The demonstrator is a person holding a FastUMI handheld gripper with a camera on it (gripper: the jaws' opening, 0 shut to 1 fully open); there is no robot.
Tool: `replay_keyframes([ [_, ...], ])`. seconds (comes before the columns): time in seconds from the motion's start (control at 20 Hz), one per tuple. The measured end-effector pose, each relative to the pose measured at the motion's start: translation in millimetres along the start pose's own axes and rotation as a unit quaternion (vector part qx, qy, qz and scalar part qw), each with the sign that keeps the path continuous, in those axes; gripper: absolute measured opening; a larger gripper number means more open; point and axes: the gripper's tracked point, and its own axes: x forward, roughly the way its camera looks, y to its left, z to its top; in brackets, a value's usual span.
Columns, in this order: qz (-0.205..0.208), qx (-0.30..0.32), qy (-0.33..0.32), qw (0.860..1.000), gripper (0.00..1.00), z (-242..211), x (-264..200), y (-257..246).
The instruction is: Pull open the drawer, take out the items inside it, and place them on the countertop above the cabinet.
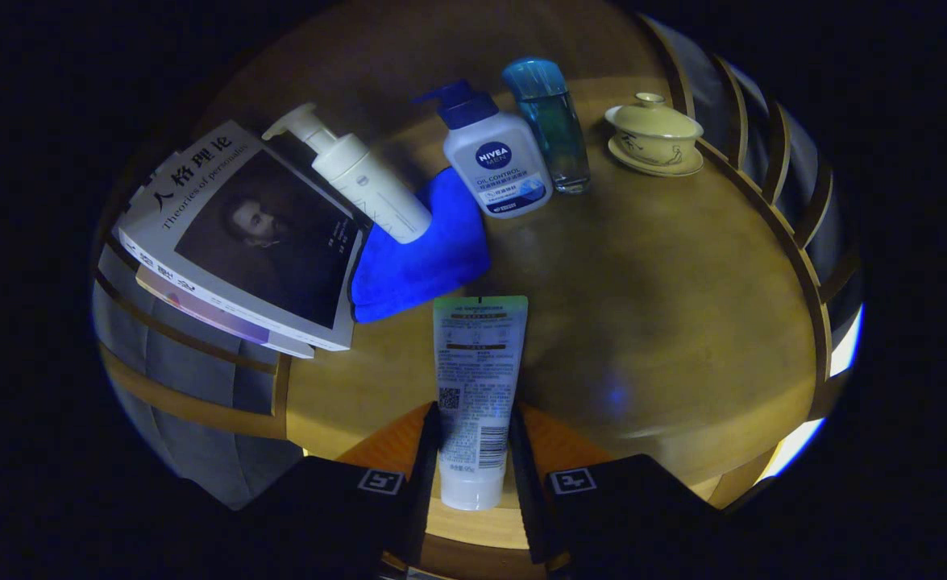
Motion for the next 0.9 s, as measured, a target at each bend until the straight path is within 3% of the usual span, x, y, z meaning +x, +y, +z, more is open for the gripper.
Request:
replay_keyframes([
  [0.05, -0.004, -0.001, -0.007, 1.000, 0.52, 2, -1, 0],
  [0.4, -0.022, -0.033, -0.142, 0.989, 0.98, 10, -49, -4],
  [0.55, 0.002, -0.057, -0.233, 0.971, 0.98, -14, -93, 11],
  [0.7, 0.038, -0.071, -0.325, 0.942, 0.98, -54, -132, 20],
  [0.9, 0.014, -0.082, -0.427, 0.900, 0.98, -107, -165, -5],
])
